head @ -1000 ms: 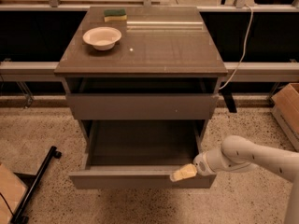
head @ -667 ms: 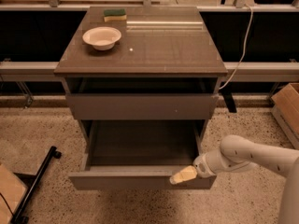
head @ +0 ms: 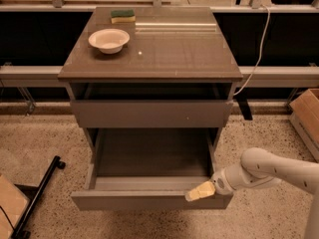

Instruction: Open middle drawer

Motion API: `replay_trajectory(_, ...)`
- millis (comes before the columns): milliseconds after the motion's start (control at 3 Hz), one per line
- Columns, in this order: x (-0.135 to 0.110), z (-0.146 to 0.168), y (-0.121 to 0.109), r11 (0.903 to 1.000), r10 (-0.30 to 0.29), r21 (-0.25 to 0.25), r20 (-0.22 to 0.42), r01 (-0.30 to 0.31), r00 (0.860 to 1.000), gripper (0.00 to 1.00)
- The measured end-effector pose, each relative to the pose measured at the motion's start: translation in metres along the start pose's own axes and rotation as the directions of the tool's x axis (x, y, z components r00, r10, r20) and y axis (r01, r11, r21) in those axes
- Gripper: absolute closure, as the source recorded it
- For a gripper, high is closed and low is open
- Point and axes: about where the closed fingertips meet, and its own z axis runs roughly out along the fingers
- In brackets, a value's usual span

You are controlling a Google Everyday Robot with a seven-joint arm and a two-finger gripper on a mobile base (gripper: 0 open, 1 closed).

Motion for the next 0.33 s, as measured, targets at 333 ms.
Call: replay_trajectory(333,0.0000,0.0000,0.0000,1.0000,0.000,0.000,0.000,0.000,1.000,0.00)
